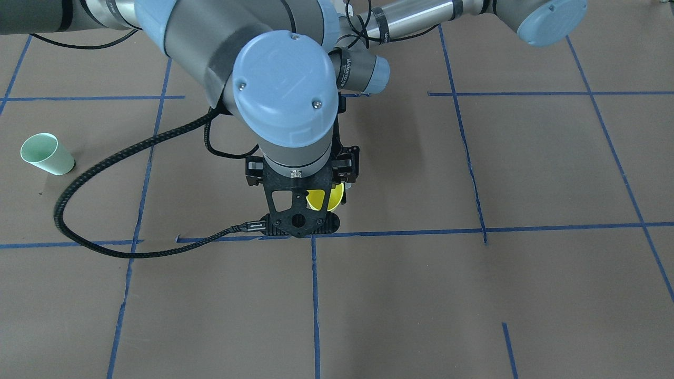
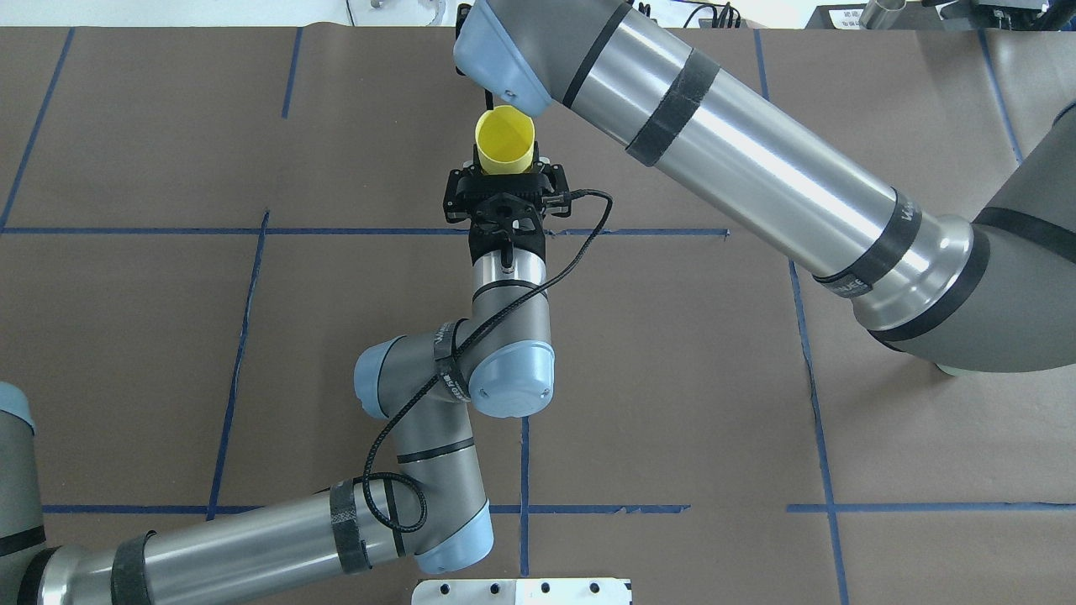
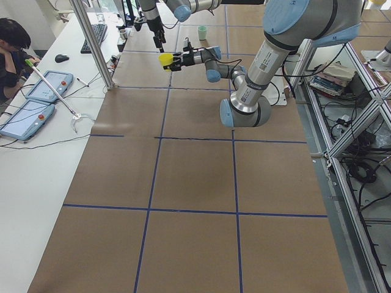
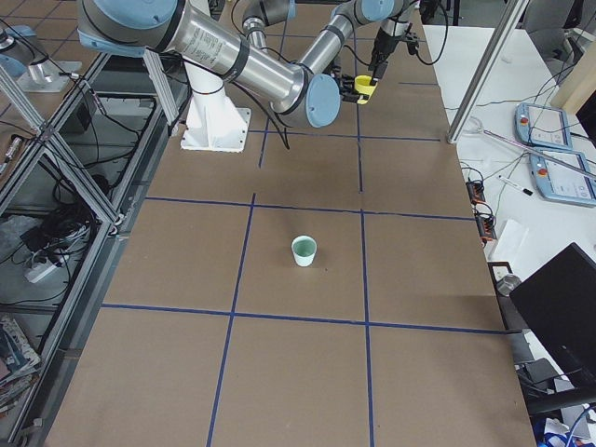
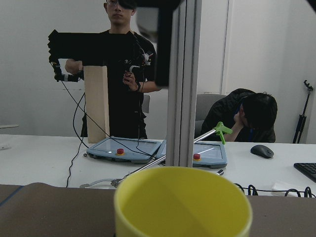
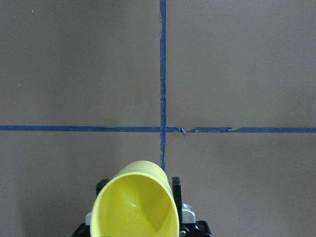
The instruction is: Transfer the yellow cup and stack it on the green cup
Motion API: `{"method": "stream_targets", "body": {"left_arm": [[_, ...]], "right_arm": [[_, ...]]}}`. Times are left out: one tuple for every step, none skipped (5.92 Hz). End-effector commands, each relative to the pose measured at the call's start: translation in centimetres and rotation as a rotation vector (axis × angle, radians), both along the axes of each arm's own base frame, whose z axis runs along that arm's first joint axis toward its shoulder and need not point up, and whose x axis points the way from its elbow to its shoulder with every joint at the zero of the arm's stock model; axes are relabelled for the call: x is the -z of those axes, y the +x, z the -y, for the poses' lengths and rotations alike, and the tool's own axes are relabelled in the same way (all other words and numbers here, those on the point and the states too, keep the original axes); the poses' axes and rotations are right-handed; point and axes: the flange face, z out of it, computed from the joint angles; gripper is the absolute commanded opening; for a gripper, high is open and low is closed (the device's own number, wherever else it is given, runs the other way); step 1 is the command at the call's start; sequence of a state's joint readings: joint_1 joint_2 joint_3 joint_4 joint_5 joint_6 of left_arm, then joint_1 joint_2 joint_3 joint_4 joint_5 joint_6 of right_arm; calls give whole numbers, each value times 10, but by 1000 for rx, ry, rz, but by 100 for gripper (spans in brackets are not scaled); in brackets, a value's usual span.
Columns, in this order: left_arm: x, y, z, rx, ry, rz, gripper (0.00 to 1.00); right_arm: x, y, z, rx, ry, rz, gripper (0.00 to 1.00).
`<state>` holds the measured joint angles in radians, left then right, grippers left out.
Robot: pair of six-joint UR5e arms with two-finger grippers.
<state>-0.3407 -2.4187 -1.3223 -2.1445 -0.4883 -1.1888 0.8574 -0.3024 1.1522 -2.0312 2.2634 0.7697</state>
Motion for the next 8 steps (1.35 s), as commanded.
{"method": "stream_targets", "body": {"left_arm": [[-1,-1,1,0,-1,1,45],[0,-1,1,0,0,1,45],[1,-1,0,-2,1,0,45],[2,-2,0,0,2,0,45],[3,-2,0,-1,3,0,45],[2,-2,0,-1,3,0,45],[2,-2,0,-3,1,-1,45],[2,-2,0,-3,1,-1,45]], "right_arm": [[-7,-10,-4,15,16,-18,91],[-10,-10,-2,13,26,-8,87],[-17,-14,2,2,61,30,82],[-24,-15,3,1,61,33,80],[-24,-15,3,2,62,35,77],[-24,-15,3,2,62,37,69],[-24,-16,2,4,64,40,60],[-29,-18,2,6,60,36,59]]}}
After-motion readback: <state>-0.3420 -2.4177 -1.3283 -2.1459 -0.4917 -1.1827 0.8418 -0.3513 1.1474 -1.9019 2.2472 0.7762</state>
